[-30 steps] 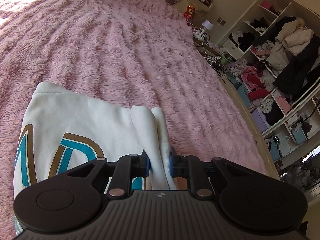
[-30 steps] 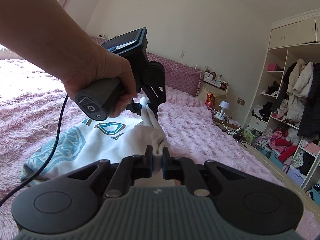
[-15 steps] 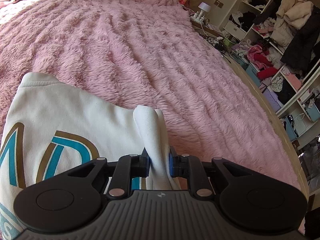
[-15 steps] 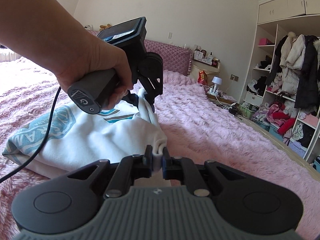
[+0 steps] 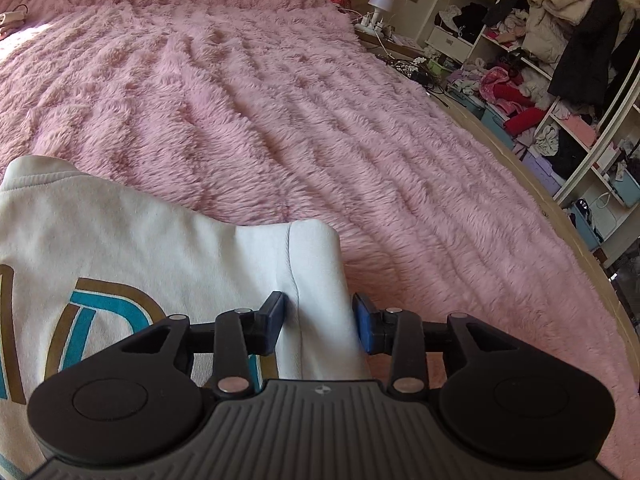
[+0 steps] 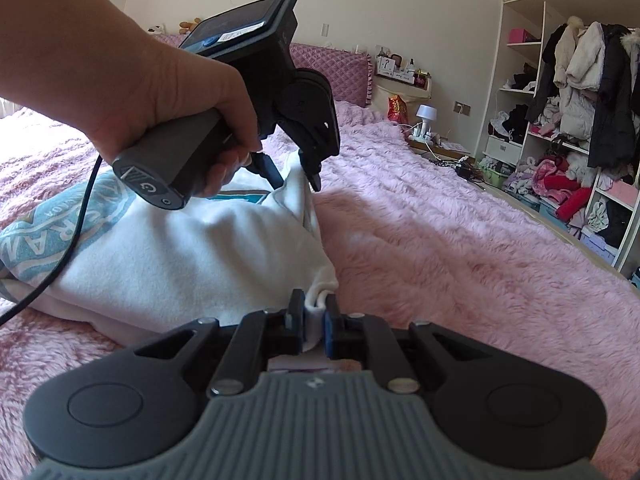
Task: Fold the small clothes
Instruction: 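Open and withdraw the left gripper while the right gripper keeps holding the fabric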
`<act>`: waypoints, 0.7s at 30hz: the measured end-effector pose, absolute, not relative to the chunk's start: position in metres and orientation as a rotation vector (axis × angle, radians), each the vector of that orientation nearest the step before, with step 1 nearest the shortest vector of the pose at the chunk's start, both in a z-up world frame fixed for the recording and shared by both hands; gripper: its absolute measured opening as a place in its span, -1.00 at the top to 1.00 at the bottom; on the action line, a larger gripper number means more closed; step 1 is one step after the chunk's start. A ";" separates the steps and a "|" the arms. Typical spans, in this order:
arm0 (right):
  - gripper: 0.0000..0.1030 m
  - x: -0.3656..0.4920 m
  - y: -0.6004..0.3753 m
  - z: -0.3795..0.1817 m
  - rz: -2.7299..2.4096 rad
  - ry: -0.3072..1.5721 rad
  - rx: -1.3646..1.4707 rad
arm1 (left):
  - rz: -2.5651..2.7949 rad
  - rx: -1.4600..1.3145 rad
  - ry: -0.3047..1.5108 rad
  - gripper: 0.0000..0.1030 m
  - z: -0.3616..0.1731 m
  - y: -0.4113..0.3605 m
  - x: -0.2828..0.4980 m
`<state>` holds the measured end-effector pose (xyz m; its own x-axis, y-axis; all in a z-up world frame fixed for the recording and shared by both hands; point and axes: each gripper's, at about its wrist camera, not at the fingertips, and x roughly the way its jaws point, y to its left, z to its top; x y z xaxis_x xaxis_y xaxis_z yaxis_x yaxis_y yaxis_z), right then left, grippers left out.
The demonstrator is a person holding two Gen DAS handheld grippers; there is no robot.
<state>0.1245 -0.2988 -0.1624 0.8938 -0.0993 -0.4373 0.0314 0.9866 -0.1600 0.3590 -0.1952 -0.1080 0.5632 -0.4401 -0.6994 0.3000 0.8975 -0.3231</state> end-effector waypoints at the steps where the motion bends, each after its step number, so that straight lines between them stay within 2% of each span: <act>1: 0.97 0.124 -0.299 -0.163 -0.063 0.459 -0.142 | -0.453 -0.179 0.855 0.19 -0.101 -0.193 0.356; 3: 0.96 0.123 -0.300 -0.163 -0.055 0.458 -0.126 | -0.475 -0.171 0.810 0.19 -0.082 -0.183 0.345; 9: 0.96 0.125 -0.310 -0.161 -0.031 0.462 -0.046 | -0.476 -0.084 0.695 -0.10 -0.046 -0.109 0.252; 11: 0.96 0.126 -0.312 -0.159 -0.028 0.466 -0.025 | -0.437 -0.052 0.677 -0.17 -0.050 -0.077 0.212; 15: 0.96 0.131 -0.318 -0.153 -0.029 0.475 0.024 | -0.295 -0.026 0.687 -0.18 -0.071 -0.027 0.144; 21: 0.95 0.140 -0.326 -0.132 -0.024 0.463 0.133 | -0.240 0.016 0.725 -0.18 -0.100 -0.019 0.115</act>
